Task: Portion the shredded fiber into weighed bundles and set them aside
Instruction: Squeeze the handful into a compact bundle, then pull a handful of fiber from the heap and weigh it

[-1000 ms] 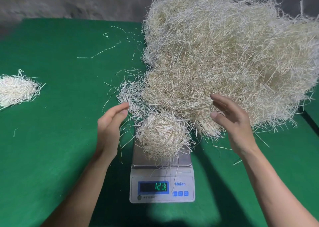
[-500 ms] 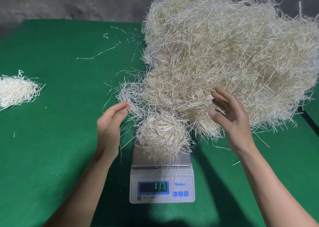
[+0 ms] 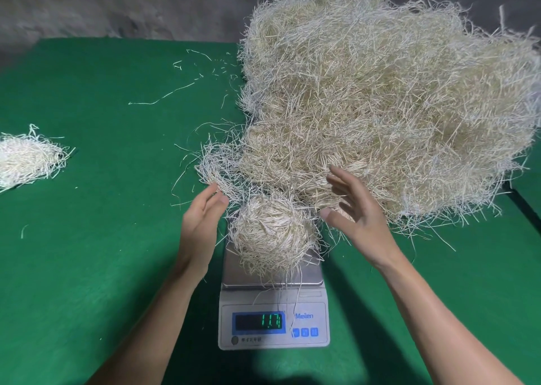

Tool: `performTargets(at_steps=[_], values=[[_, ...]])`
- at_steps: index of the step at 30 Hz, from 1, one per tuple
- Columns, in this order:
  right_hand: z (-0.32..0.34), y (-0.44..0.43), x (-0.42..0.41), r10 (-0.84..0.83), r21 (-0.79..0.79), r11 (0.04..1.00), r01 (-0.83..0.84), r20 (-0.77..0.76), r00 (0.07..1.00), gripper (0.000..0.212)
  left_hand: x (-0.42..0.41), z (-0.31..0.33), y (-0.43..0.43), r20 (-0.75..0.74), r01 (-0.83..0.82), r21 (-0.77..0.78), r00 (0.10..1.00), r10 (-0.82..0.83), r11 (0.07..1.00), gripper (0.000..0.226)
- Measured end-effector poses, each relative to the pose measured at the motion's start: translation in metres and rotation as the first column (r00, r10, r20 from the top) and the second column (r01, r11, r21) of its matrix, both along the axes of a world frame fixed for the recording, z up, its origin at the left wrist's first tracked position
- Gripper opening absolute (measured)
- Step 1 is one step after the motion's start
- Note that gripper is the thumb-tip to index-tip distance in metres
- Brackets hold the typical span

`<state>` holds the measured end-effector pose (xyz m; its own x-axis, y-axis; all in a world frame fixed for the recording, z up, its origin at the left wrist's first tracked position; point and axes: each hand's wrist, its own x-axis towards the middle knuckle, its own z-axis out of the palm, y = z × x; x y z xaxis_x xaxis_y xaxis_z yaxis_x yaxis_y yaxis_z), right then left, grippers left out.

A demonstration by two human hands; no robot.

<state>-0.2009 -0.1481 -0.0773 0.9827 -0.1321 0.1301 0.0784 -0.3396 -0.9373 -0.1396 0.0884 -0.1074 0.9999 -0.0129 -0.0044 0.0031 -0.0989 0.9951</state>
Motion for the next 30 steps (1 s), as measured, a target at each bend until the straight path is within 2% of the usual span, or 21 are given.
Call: performTargets(at_steps=[4, 8, 10, 12, 15, 18, 19, 20, 22, 24, 27, 29, 30], values=[[-0.016, 0.011, 0.003, 0.067, -0.089, 0.993, -0.077, -0.108, 0.992, 0.078, 0.002, -0.012, -0.002, -0.077, -0.027, 0.112, 0.996, 0.036, 0.993, 0.044], [-0.041, 0.031, 0.007, 0.165, -0.299, 0.930, -0.212, -0.175, 0.971, 0.085, -0.004, -0.020, -0.010, -0.128, 0.110, 0.267, 0.989, -0.078, 0.957, 0.049], [-0.052, 0.042, 0.010, 0.143, -0.378, 0.902, -0.209, -0.195, 0.970, 0.086, -0.009, -0.019, -0.017, -0.132, 0.155, 0.296, 0.984, -0.120, 0.942, 0.047], [-0.060, 0.055, 0.014, 0.103, -0.383, 0.907, -0.173, -0.194, 0.975, 0.083, -0.013, -0.015, -0.027, -0.142, 0.138, 0.275, 0.985, -0.102, 0.951, 0.044], [-0.062, 0.074, 0.022, -0.028, -0.299, 0.954, -0.018, -0.149, 0.989, 0.069, -0.020, -0.009, -0.038, -0.233, 0.078, 0.150, 0.972, -0.042, 0.986, 0.045], [-0.051, 0.077, 0.037, -0.224, -0.001, 0.974, 0.226, -0.142, 0.964, 0.066, -0.020, 0.001, -0.044, -0.196, -0.030, 0.124, 0.979, 0.054, 0.992, 0.025], [-0.043, 0.077, 0.042, -0.259, 0.080, 0.959, 0.271, -0.134, 0.957, 0.067, -0.016, 0.005, -0.045, -0.209, -0.097, 0.059, 0.972, 0.107, 0.994, 0.024], [-0.035, 0.076, 0.048, -0.285, 0.131, 0.945, 0.298, -0.110, 0.952, 0.067, -0.013, 0.015, -0.047, -0.260, -0.119, -0.058, 0.960, 0.100, 0.991, 0.036], [-0.021, 0.077, 0.058, -0.283, 0.119, 0.951, 0.286, -0.039, 0.958, 0.051, -0.006, 0.027, -0.053, -0.425, -0.090, -0.279, 0.904, -0.038, 0.956, 0.068], [-0.013, 0.079, 0.061, -0.221, 0.003, 0.975, 0.221, 0.005, 0.975, 0.035, 0.008, 0.039, -0.058, -0.433, -0.018, -0.361, 0.889, -0.151, 0.933, 0.070], [-0.004, 0.085, 0.050, -0.121, 0.007, 0.993, 0.121, 0.115, 0.986, 0.043, 0.036, 0.061, -0.060, -0.449, -0.216, -0.437, 0.893, -0.004, 0.873, 0.078], [0.007, 0.096, 0.051, -0.059, -0.050, 0.996, 0.073, 0.234, 0.971, 0.032, 0.048, 0.061, -0.059, -0.452, -0.316, -0.514, 0.890, 0.061, 0.797, 0.057], [0.016, 0.098, 0.059, -0.055, -0.057, 0.996, 0.071, 0.234, 0.971, 0.025, 0.047, 0.059, -0.064, -0.447, -0.297, -0.533, 0.894, 0.034, 0.792, 0.039]])
